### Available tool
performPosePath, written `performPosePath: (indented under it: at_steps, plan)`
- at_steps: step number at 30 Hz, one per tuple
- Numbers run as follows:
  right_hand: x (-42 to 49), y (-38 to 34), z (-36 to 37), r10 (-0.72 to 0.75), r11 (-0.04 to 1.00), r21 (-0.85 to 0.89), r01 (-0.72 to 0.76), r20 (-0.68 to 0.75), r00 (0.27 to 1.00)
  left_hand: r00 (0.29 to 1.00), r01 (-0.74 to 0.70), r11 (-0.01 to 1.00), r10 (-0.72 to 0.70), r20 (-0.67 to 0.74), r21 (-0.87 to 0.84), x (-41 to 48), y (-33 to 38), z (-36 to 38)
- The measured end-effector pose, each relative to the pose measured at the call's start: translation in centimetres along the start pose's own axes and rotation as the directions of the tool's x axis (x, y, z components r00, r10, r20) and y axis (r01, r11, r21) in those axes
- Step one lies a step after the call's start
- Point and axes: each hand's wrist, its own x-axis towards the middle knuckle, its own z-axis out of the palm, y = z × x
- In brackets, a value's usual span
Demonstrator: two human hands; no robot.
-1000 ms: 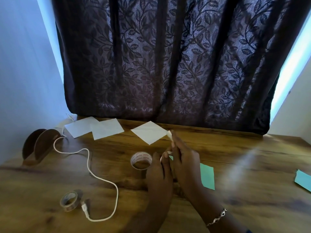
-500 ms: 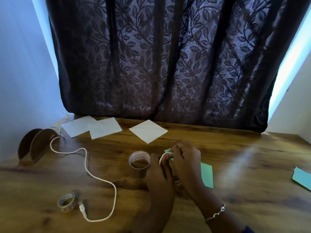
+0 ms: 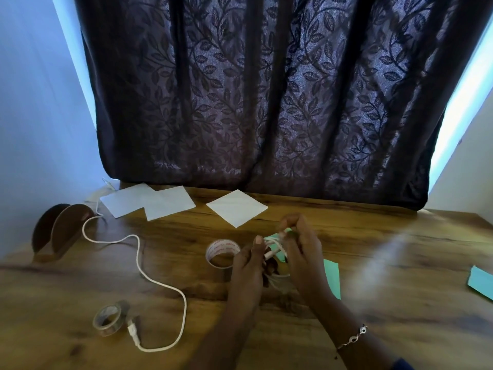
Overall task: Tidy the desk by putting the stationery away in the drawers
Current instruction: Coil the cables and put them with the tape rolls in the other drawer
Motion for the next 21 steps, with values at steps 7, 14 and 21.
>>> performPosePath:
  at_steps: [7, 14, 21]
  plan:
    - [-0.2, 1.2, -0.8, -0.157, 0.927, -0.279, 0.251, 0.32, 0.934, 0.997, -0.067, 0.998, 0.067, -0.035, 0.005, 0.5, 0.7, -0.5]
    - [-0.5, 0.9, -0.6, -0.054, 0.992, -0.101, 0.07, 0.156, 0.986, 0.993, -0.087, 0.992, 0.093, -0.068, 0.088, 0.1, -0.2, -0.6]
    - [0.6, 0.1, -0.5, 0.153, 0.988, 0.012, -0.154, 0.07, 0.986, 0.977, -0.186, 0.962, 0.204, -0.068, 0.202, 0.7, -1.3, -1.2]
